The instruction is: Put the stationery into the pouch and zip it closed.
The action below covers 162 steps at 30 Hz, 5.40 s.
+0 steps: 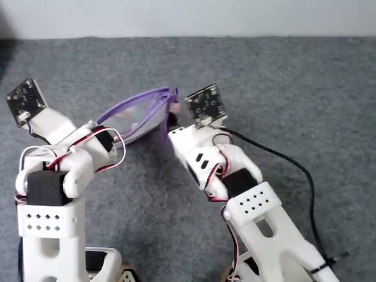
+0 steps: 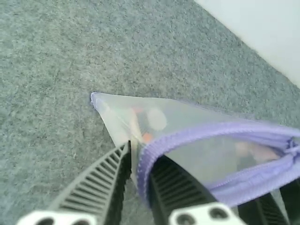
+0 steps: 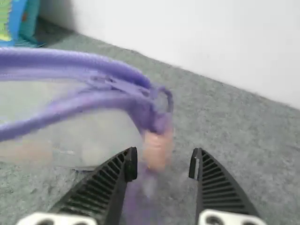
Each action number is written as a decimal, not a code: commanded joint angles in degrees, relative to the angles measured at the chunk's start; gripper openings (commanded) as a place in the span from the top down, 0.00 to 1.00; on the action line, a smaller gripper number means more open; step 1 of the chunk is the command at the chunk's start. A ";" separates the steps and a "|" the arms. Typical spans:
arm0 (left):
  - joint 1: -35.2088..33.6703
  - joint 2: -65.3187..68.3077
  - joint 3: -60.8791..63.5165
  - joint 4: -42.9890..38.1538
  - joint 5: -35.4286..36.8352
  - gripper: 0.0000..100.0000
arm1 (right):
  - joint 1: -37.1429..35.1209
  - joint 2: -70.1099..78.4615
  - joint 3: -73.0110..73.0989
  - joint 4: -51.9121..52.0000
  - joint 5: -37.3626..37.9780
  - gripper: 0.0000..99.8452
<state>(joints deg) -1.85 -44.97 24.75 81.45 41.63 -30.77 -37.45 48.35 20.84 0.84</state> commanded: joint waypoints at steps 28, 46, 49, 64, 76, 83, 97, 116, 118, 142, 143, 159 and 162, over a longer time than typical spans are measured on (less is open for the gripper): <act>0.09 0.18 -2.07 -1.41 0.70 0.99 | 0.75 4.35 -2.99 -8.22 5.27 0.81; 0.00 0.18 -2.07 -1.41 0.70 0.99 | 3.21 4.53 -5.45 -8.04 5.27 0.94; 0.00 0.18 -2.07 -1.41 0.70 0.99 | 3.21 4.44 -5.45 -7.96 5.36 0.95; 0.09 -2.99 -3.12 4.75 0.62 0.82 | 3.56 0.31 -5.36 -8.22 10.64 0.99; -2.81 -24.09 -3.21 4.66 0.44 0.60 | 3.21 -0.31 -5.45 -18.68 14.59 0.99; -15.65 -27.96 -2.77 0.62 -2.02 0.60 | 2.86 -0.40 -9.32 -21.67 20.31 0.99; -17.93 -28.40 15.34 -6.24 -2.55 0.60 | -3.82 -0.13 -14.95 -21.41 30.51 0.99; -17.85 -27.96 31.87 -26.99 -8.44 0.68 | -12.09 -12.00 -15.91 -0.75 36.66 0.99; -17.49 -27.87 32.92 -29.98 -8.53 0.71 | -12.09 -12.97 -15.82 1.98 36.75 0.99; 3.78 -28.48 15.52 -8.00 -12.66 0.73 | -7.16 -12.97 -5.71 11.03 32.18 0.99; 4.75 -28.48 13.67 -5.45 -12.66 0.73 | -7.16 -12.97 -5.71 11.03 32.18 0.99; 18.11 -27.96 5.14 7.47 -12.48 0.73 | -6.64 -12.97 -1.67 2.42 32.35 0.99; 17.76 -28.13 7.78 7.38 -12.57 0.74 | -6.64 -13.05 -1.93 2.33 32.44 0.99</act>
<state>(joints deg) 15.82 -73.36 32.13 88.75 29.14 -38.07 -49.85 47.12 24.70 33.45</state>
